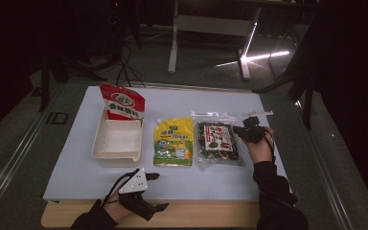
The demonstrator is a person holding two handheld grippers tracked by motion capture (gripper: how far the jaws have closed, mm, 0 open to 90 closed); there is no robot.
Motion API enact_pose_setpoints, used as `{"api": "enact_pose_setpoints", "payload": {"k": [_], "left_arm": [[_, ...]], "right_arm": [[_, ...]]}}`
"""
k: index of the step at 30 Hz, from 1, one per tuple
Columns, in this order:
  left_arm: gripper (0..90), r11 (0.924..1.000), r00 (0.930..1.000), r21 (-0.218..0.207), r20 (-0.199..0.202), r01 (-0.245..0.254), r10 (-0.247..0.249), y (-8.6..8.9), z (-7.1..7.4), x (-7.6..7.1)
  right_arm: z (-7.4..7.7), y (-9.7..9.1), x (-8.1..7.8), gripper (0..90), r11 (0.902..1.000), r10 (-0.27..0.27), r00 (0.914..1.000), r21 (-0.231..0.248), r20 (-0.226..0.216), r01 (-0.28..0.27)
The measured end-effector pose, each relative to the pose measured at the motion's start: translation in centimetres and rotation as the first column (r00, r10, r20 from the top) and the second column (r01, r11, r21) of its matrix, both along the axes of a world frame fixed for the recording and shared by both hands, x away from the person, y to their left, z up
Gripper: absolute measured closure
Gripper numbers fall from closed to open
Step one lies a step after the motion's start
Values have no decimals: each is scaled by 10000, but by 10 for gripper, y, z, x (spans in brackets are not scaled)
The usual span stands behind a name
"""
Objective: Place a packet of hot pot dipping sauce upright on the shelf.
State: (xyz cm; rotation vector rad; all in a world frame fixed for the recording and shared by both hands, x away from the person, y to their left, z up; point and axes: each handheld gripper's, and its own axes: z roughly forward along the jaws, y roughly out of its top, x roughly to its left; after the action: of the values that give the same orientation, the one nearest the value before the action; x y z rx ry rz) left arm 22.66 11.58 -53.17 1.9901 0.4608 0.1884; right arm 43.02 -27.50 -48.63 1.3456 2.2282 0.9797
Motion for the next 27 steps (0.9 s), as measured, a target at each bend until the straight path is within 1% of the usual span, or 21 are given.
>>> {"api": "enact_pose_setpoints", "payload": {"k": [1, 2, 3, 5, 7, 8, 9, 11, 12, 13, 14, 15, 18, 19, 20, 21, 23, 25, 27], "left_arm": [[29, 10000, 10000, 24, 8, -46, 46, 1, 0, -1], [29, 10000, 10000, 24, 8, -46, 46, 1, 0, -1], [29, 10000, 10000, 26, 0, -67, 67, 2, 0, -2], [29, 9999, 9999, 37, 7, -148, 148, 4, 0, -3], [29, 9997, 9997, 16, -17, -239, 239, 6, -1, -3], [29, 9997, 9997, 16, -17, -239, 239, 6, -1, -3], [29, 9995, 9995, 23, -16, -322, 322, 8, -1, -4], [29, 9991, 9991, 34, -47, -411, 411, 10, -1, -5], [29, 9991, 9991, 34, -47, -411, 411, 10, -1, -5], [29, 9991, 9991, 34, -47, -411, 411, 10, -1, -5], [29, 9987, 9987, 34, -52, -500, 501, 12, -1, -6], [29, 9985, 9985, 16, -54, -548, 548, 13, -1, -7], [29, 9977, 9977, 19, -78, -679, 679, 17, -2, -9], [29, 9977, 9977, 19, -78, -679, 679, 17, -2, -9], [29, 9966, 9966, 46, -109, -819, 820, 20, -3, -11], [29, 9961, 9960, 26, -115, -887, 887, 22, -3, -11], [29, 9947, 9946, 26, -158, -1024, 1024, 24, -4, -13], [29, 9937, 9935, 44, -176, -1120, 1121, 27, -4, -15], [29, 9919, 9917, 63, -182, -1269, 1270, 31, -5, -17]], "right_arm": [[2, 3, 8, 899, 10000, -36, 10000, -9, -16, 36], [2, 3, 8, 899, 10000, -36, 10000, -9, -16, 36], [4, 6, 16, 899, 10000, -25, 10000, 16, -37, 25], [6, 10, 24, 899, 10000, -87, 10000, 0, 6, 87], [8, 13, 32, 899, 9999, -103, 9999, -132, 41, 104], [8, 13, 32, 899, 9999, -103, 9999, -132, 41, 104], [11, 18, 39, 899, 9998, -110, 9999, -165, 27, 110], [12, 22, 47, 899, 9997, -152, 9999, -189, 2, 152], [12, 22, 47, 899, 9997, -152, 9999, -189, 2, 152], [12, 24, 51, 899, 9997, -141, 9999, -192, 11, 142], [12, 24, 51, 899, 9997, -141, 9999, -192, 11, 142], [11, 29, 58, 899, 9996, -170, 9999, -239, 25, 171], [9, 35, 67, 899, 9995, -177, 9998, -257, -14, 177], [9, 35, 67, 899, 9995, -177, 9998, -257, -14, 177], [8, 38, 70, 899, 9994, -197, 9998, -302, -20, 196], [6, 44, 78, 898, 9990, -237, 9997, -374, -29, 236], [4, 47, 85, 898, 9991, -242, 9997, -359, -28, 241], [2, 51, 93, 897, 9981, -427, 9991, -452, -29, 425], [1, 53, 100, 892, 9982, -529, 9985, -291, -127, 525]]}}
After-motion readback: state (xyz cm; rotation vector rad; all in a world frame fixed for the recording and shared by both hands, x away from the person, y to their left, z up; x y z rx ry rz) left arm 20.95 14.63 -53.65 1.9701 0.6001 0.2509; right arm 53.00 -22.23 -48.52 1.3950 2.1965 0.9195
